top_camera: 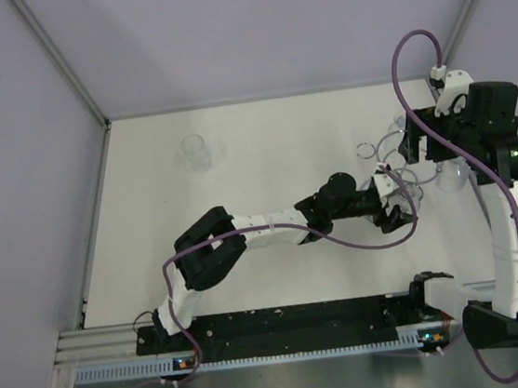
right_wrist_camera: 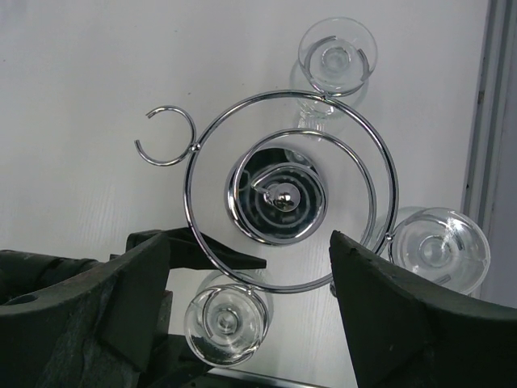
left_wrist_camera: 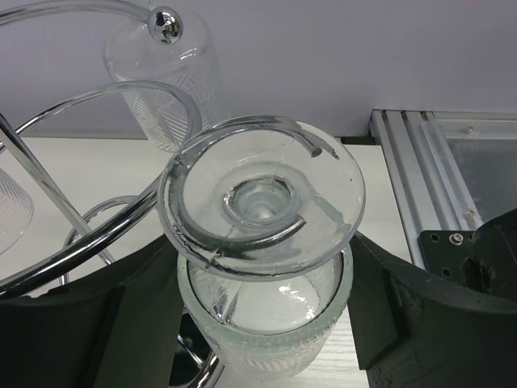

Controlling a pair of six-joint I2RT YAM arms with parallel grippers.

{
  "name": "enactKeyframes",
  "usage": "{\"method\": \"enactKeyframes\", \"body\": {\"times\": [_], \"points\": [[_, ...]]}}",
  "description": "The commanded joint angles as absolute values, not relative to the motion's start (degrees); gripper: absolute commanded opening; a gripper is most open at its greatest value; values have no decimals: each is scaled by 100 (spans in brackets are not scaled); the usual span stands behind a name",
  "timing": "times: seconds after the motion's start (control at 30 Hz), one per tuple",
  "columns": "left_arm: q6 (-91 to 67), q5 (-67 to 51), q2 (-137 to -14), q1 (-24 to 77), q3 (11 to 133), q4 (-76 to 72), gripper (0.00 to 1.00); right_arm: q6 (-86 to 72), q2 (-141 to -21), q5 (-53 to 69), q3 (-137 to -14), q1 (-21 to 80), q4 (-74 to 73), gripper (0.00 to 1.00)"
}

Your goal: Take the wine glass off the wine glass rack

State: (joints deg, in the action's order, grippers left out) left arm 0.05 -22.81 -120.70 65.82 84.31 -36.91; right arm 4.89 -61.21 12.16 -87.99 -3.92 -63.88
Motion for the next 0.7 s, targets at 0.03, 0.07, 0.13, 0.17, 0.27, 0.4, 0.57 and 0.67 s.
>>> {"method": "enactKeyframes", "body": {"times": [0.03,0.07,0.13,0.17,0.27,0.4,0.57,0.67], "points": [[176,-2619,-11628,6627,8358,-4061,0,492,-6029,1345,-8780,-422,-6144,79],[184,-2619,-11628,6627,8350,-4061,0,483,-6021,1353,-8772,-422,-6135,79],[237,-2645,-11619,6636,8350,-4069,0,483,-6012,1362,-8763,-422,-6126,78],[290,-2706,-11610,6644,8350,-4069,0,483,-6012,1362,-8745,-422,-6126,78],[580,-2882,-11575,6688,8297,-4069,0,483,-5985,1345,-8728,-422,-6126,78],[615,-3032,-11549,6697,8279,-4017,0,483,-5942,1362,-8701,-422,-6117,78],[493,-3138,-11522,6724,8235,-3990,0,475,-5924,1362,-8701,-422,-6117,78],[343,-3111,-11514,6715,8244,-4043,0,457,-5924,1362,-8719,-422,-6126,78]]}}
